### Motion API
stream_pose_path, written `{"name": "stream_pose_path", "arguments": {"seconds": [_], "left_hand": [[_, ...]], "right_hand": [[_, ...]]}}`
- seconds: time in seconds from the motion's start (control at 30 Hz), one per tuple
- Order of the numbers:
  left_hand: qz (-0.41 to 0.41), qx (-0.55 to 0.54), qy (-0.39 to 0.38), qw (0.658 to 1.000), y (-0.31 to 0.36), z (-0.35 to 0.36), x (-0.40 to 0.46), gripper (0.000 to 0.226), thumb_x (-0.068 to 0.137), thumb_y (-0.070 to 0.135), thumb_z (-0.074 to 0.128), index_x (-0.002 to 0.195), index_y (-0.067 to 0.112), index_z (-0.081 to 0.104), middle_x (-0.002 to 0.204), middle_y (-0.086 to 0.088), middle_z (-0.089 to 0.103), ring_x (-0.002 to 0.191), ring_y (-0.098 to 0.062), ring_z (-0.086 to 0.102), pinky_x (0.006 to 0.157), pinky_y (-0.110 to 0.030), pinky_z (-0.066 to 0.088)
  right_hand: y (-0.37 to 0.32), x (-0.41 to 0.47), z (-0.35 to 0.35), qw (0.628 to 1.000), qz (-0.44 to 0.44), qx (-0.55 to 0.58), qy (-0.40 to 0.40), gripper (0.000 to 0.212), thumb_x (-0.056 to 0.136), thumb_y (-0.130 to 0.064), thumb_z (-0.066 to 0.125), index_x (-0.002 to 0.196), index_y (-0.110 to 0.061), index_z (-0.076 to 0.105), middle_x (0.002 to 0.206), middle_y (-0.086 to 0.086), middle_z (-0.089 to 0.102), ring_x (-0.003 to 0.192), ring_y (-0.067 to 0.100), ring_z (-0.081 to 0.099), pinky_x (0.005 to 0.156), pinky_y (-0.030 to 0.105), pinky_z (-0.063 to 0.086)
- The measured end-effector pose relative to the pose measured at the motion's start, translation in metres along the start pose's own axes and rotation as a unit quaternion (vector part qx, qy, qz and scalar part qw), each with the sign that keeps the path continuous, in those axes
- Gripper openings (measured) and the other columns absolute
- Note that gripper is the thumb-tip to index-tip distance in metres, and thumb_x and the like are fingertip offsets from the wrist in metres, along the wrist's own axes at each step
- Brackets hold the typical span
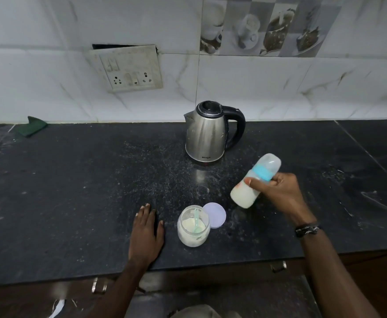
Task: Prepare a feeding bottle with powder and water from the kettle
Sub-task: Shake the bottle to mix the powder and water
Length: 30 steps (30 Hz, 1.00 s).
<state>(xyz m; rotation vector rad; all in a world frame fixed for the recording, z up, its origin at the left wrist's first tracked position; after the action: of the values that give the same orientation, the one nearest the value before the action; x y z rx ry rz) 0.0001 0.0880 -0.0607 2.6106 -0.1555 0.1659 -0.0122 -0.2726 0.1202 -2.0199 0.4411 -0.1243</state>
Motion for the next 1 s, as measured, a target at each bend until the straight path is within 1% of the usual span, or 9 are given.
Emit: {"name": "stream_pose_path", "arguments": {"seconds": [0.13,0.3,0.43,0.53,0.63,0.7,0.8,0.9,1.0], "left_hand": [[0.001,-0.001,0.005,1.000,0.000,-0.001,-0.001,0.060,0.095,0.042,0.035,0.131,-0.001,0.059,0.150,-0.020,0.045,0.141,-0.033,0.039,0.120,-0.044,0.026],[-0.003,0.003,0.000,1.000,0.000,0.000,-0.001,0.061,0.096,0.042,0.034,0.131,-0.001,0.059,0.150,-0.020,0.044,0.141,-0.033,0.038,0.120,-0.043,0.026],[-0.001,-0.001,0.004,1.000,0.001,-0.001,0.000,0.062,0.096,0.043,0.033,0.132,0.000,0.058,0.151,-0.019,0.043,0.142,-0.033,0.037,0.120,-0.044,0.026],[-0.004,0.003,-0.001,1.000,-0.001,0.002,-0.001,0.061,0.096,0.042,0.034,0.131,-0.001,0.058,0.150,-0.019,0.044,0.141,-0.033,0.038,0.119,-0.044,0.027],[0.000,0.001,0.003,1.000,-0.001,0.000,-0.001,0.061,0.096,0.042,0.034,0.132,0.000,0.058,0.150,-0.019,0.044,0.141,-0.033,0.038,0.120,-0.044,0.026],[-0.002,0.004,0.000,1.000,0.000,0.000,0.000,0.061,0.095,0.042,0.034,0.131,-0.001,0.059,0.150,-0.019,0.045,0.141,-0.033,0.039,0.119,-0.045,0.027],[-0.005,0.003,-0.002,1.000,-0.001,0.001,-0.001,0.060,0.096,0.042,0.034,0.131,-0.001,0.059,0.150,-0.019,0.045,0.141,-0.033,0.039,0.119,-0.045,0.027],[-0.003,0.002,0.001,1.000,0.000,0.000,0.000,0.061,0.096,0.042,0.034,0.131,-0.001,0.058,0.150,-0.019,0.044,0.141,-0.033,0.039,0.119,-0.045,0.027],[-0.006,0.003,-0.003,1.000,0.000,0.001,-0.001,0.062,0.096,0.043,0.033,0.132,-0.001,0.058,0.150,-0.019,0.044,0.141,-0.033,0.038,0.119,-0.045,0.027]], "right_hand": [[0.003,-0.002,0.007,0.992,0.018,-0.124,-0.030,0.047,0.050,-0.053,0.090,0.081,-0.021,0.073,0.076,-0.007,0.073,0.070,0.007,0.069,0.064,0.030,0.055],[0.005,-0.001,0.004,0.990,0.014,-0.139,-0.005,0.051,0.050,-0.056,0.088,0.082,-0.022,0.071,0.078,-0.007,0.072,0.072,0.009,0.069,0.063,0.031,0.055],[0.010,-0.010,0.018,0.989,0.008,-0.137,-0.058,0.048,0.047,-0.048,0.091,0.083,-0.021,0.074,0.084,-0.002,0.076,0.075,0.007,0.072,0.068,0.029,0.058],[0.014,-0.004,0.011,0.984,0.016,-0.178,-0.023,0.054,0.047,-0.060,0.087,0.083,-0.023,0.071,0.079,-0.006,0.072,0.074,0.010,0.069,0.066,0.033,0.056],[0.009,-0.009,0.021,0.981,-0.004,-0.176,-0.076,0.044,0.052,-0.050,0.089,0.083,-0.026,0.070,0.082,-0.010,0.072,0.078,0.006,0.070,0.071,0.032,0.058],[0.008,-0.006,0.014,0.982,-0.012,-0.187,-0.034,0.042,0.053,-0.049,0.089,0.083,-0.026,0.069,0.083,-0.009,0.072,0.078,0.008,0.070,0.072,0.034,0.058],[0.009,-0.005,0.010,0.970,0.001,-0.242,-0.024,0.058,0.043,-0.069,0.080,0.077,-0.024,0.066,0.075,-0.007,0.068,0.071,0.012,0.066,0.062,0.032,0.052],[0.008,-0.007,0.016,0.977,-0.023,-0.203,-0.053,0.042,0.055,-0.049,0.089,0.085,-0.026,0.070,0.082,-0.010,0.072,0.076,0.005,0.068,0.070,0.030,0.057],[0.010,-0.002,0.006,0.968,-0.004,-0.250,-0.006,0.054,0.054,-0.056,0.087,0.089,-0.021,0.067,0.081,-0.007,0.065,0.075,0.012,0.063,0.063,0.029,0.048]]}}
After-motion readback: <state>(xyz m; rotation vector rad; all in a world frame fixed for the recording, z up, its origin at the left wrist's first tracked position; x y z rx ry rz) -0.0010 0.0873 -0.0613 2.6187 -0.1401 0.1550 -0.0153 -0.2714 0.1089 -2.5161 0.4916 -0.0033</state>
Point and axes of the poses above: each hand's wrist, its own x-axis towards the middle knuckle, its own z-axis out of the palm, y = z × x, the point moved 10 cm from there along x, towards the middle knuckle
